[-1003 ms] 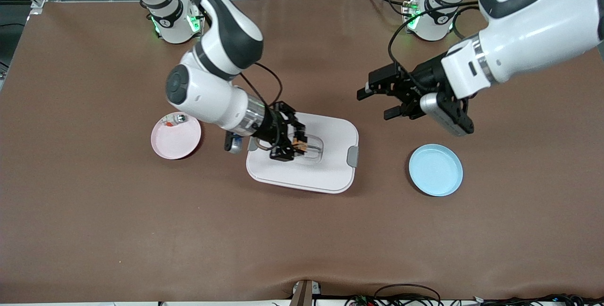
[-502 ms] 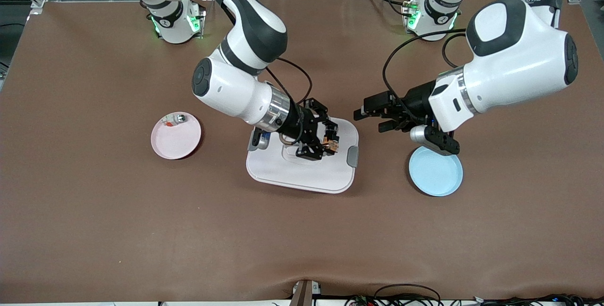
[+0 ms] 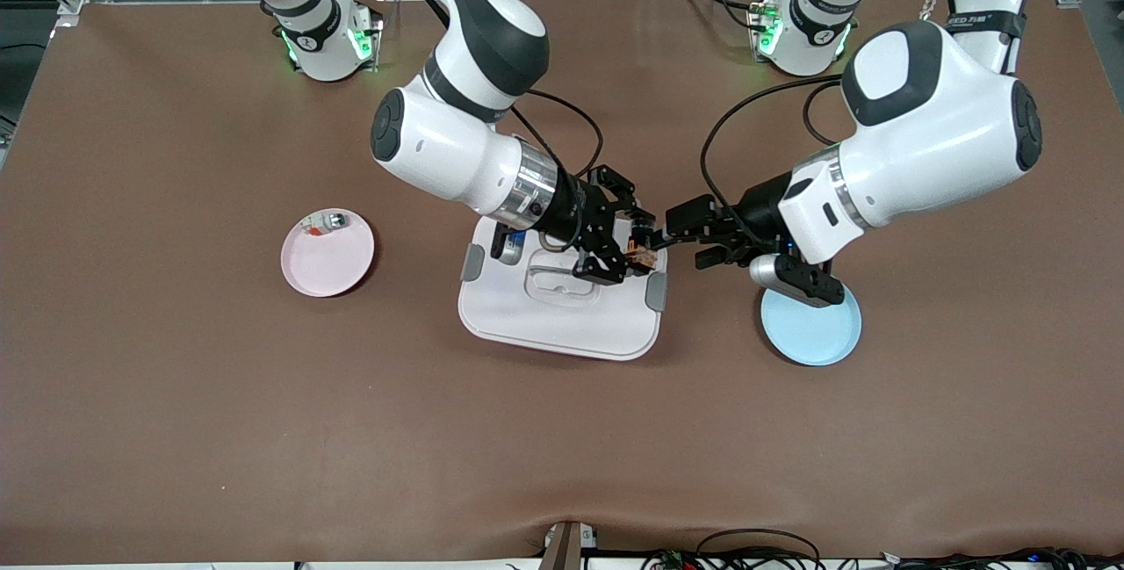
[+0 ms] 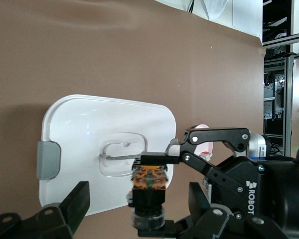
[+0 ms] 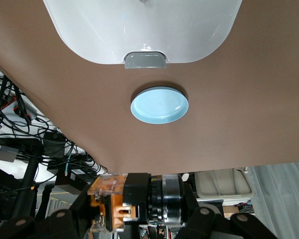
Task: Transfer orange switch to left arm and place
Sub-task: 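Carry the switch over the box toward the left gripper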
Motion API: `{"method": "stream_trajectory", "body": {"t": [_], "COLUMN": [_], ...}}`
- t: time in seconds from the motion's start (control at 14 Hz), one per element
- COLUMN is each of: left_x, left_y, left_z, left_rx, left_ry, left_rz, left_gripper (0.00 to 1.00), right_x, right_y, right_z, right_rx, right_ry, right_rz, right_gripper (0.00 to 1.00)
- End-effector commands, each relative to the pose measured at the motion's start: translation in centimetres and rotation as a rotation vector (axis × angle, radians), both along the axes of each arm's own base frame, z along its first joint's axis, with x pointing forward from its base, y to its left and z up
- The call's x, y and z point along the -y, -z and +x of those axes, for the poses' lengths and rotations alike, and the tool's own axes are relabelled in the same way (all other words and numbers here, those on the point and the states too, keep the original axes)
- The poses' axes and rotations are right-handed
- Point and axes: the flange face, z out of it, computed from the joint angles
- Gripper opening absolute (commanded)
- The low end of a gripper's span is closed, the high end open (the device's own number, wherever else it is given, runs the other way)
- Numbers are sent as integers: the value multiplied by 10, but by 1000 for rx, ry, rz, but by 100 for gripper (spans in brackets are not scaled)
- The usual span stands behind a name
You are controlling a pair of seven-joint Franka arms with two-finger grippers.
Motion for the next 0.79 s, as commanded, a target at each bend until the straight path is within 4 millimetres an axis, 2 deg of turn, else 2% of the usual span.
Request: {"method": "stream_trajectory", "body": {"t": [0.0,0.14,0.29,0.43,0.57,0.64,0.72], "left_x": [13,15,30,32,46,48,46], "left_y": [3,10,16,23,31,33,32], "left_z": [-1,-1,-7,-5,-9,-10,-9], "left_rx": [14,20,26,24,30,31,40], "left_ry": [2,16,50,54,68,75,77], "left_rz": [17,47,73,84,91,98,110], "left_gripper": [88,87,85,84,82,78,69], "right_x": [-6,-6,-7,-7,-10,-9,-9], "right_y": [-2,-1,-2,-2,0,-1,-1], "right_z": [4,5,3,3,1,1,1], "right_rx": [-6,-6,-7,-6,-8,-7,-7], "right_ry": [17,16,14,13,9,8,8], "right_rz": [28,27,28,28,26,27,27], "right_gripper": [0,0,0,0,0,0,0]}}
